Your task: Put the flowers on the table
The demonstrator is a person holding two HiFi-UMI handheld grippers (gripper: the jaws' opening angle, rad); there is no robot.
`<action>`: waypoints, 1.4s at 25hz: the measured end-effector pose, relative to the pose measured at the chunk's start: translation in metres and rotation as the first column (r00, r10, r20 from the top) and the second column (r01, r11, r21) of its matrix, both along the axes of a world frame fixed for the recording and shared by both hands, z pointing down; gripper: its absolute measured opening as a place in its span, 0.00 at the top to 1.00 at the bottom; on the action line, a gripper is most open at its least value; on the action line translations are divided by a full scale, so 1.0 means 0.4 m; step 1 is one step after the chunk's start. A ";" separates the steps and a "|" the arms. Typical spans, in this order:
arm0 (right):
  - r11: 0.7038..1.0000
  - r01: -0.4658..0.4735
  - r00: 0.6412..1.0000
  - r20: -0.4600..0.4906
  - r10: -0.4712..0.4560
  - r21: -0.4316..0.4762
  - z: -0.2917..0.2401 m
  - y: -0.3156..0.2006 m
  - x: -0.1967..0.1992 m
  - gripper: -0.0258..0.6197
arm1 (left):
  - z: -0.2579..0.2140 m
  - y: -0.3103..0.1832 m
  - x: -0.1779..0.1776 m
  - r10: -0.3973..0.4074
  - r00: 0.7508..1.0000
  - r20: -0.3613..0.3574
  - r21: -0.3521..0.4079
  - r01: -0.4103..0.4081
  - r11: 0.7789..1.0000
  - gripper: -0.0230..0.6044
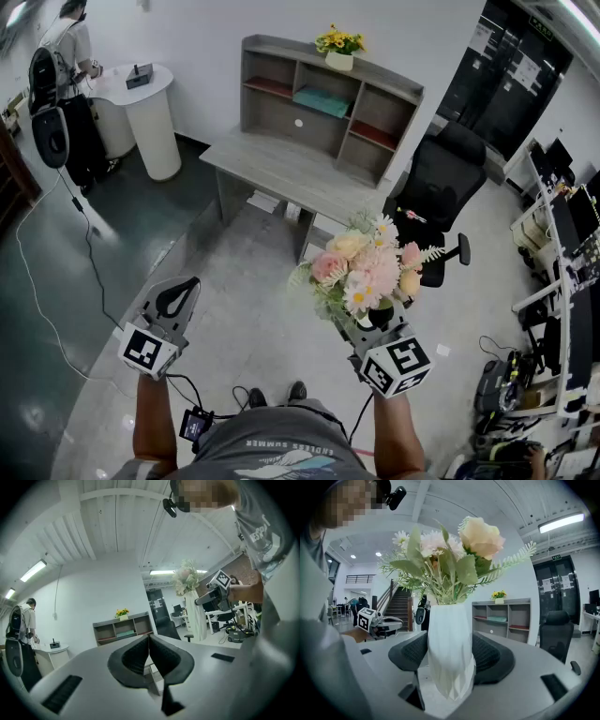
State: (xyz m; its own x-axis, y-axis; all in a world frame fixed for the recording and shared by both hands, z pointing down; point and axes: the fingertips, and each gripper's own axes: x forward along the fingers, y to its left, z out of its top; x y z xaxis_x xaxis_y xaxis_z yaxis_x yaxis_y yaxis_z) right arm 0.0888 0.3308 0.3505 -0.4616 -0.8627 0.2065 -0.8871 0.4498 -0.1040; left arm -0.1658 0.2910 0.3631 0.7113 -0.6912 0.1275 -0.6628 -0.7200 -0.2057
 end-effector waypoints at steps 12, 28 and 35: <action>1.000 -0.007 1.000 0.004 0.007 -0.006 0.000 0.001 -0.003 0.48 | 0.014 0.000 0.001 0.014 1.000 0.008 -0.009 -0.013 1.000 0.94; 1.000 -0.001 0.999 0.035 0.001 -0.018 0.014 -0.084 -0.016 0.48 | 0.047 -0.055 0.003 0.016 1.000 0.014 -0.035 -0.015 0.999 0.94; 0.999 0.034 0.998 0.050 -0.033 -0.029 0.031 -0.175 -0.003 0.48 | 0.065 -0.121 -0.003 -0.023 0.998 0.053 -0.009 0.023 1.000 0.94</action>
State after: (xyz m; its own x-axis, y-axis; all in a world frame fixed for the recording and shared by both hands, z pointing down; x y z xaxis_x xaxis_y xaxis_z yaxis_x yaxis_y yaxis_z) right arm 0.0875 0.2609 0.3628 -0.5006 -0.8402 0.2083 -0.8649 0.4754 -0.1612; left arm -0.1669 0.2425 0.3892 0.6872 -0.7061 0.1709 -0.6677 -0.7066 -0.2342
